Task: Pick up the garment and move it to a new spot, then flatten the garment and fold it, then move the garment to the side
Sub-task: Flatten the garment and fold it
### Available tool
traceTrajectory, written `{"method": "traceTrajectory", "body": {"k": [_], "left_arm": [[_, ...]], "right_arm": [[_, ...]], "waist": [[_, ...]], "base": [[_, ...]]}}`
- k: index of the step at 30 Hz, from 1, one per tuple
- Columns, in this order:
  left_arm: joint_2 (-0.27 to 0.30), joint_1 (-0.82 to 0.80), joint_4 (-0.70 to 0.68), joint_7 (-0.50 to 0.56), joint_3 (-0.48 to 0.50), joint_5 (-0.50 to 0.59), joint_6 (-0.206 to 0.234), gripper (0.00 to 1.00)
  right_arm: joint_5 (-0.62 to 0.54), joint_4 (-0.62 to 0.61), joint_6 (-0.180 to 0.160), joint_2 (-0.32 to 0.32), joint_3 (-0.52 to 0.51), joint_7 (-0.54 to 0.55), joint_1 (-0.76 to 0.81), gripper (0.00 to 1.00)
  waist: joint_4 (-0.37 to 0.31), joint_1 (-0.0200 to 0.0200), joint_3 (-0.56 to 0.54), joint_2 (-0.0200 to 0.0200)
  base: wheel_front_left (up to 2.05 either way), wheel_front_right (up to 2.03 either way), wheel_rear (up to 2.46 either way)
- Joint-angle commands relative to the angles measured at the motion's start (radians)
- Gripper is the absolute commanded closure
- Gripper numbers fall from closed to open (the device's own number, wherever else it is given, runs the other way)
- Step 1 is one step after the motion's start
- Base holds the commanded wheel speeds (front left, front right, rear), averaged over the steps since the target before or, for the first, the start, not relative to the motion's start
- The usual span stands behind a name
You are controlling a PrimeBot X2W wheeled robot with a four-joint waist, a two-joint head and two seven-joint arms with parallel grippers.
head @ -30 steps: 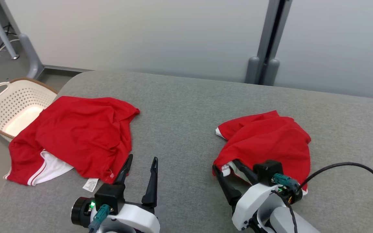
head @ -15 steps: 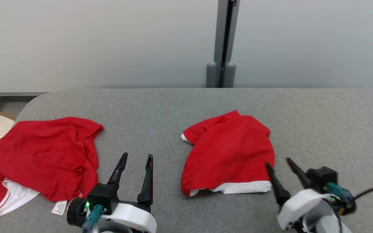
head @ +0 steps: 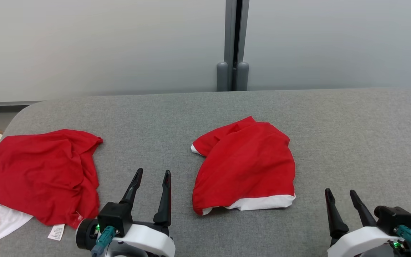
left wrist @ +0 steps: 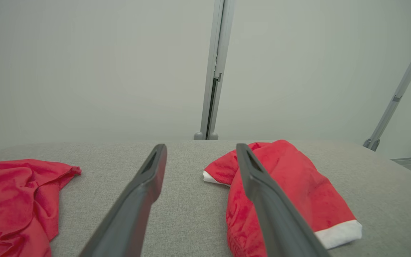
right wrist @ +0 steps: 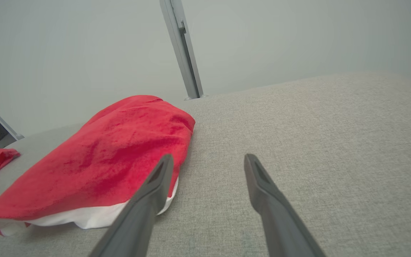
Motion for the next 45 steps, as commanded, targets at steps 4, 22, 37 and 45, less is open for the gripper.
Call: {"method": "traceTrajectory", "body": {"k": [4, 22, 37, 45], "left_arm": [[0.004, -0.020, -0.014, 0.000, -0.011, -0.010, 0.011, 0.00], [0.004, -0.073, -0.008, 0.000, -0.078, -0.025, 0.036, 0.00], [0.004, -0.046, -0.004, 0.000, -0.052, -0.056, 0.034, 0.00], [0.004, -0.025, -0.011, 0.000, -0.028, -0.053, 0.032, 0.00]], "right_arm": [[0.022, -0.017, 0.000, 0.008, -0.020, 0.034, -0.022, 0.00], [0.146, 0.250, 0.000, -0.011, -0.016, 0.107, -0.236, 0.00], [0.062, 0.328, 0.000, -0.106, -0.115, -0.016, -0.290, 1.00], [0.050, 0.134, 0.000, -0.102, -0.010, -0.078, -0.205, 1.00]], "waist": [[0.025, 0.0000, 0.023, 0.0000], [0.160, 0.0000, 0.119, 0.0000], [0.104, 0.0000, 0.067, 0.0000], [0.064, 0.0000, 0.039, 0.0000]], "base": [[0.00, 0.00, 0.00], [0.00, 0.00, 0.00], [0.00, 0.00, 0.00], [0.00, 0.00, 0.00]]}}
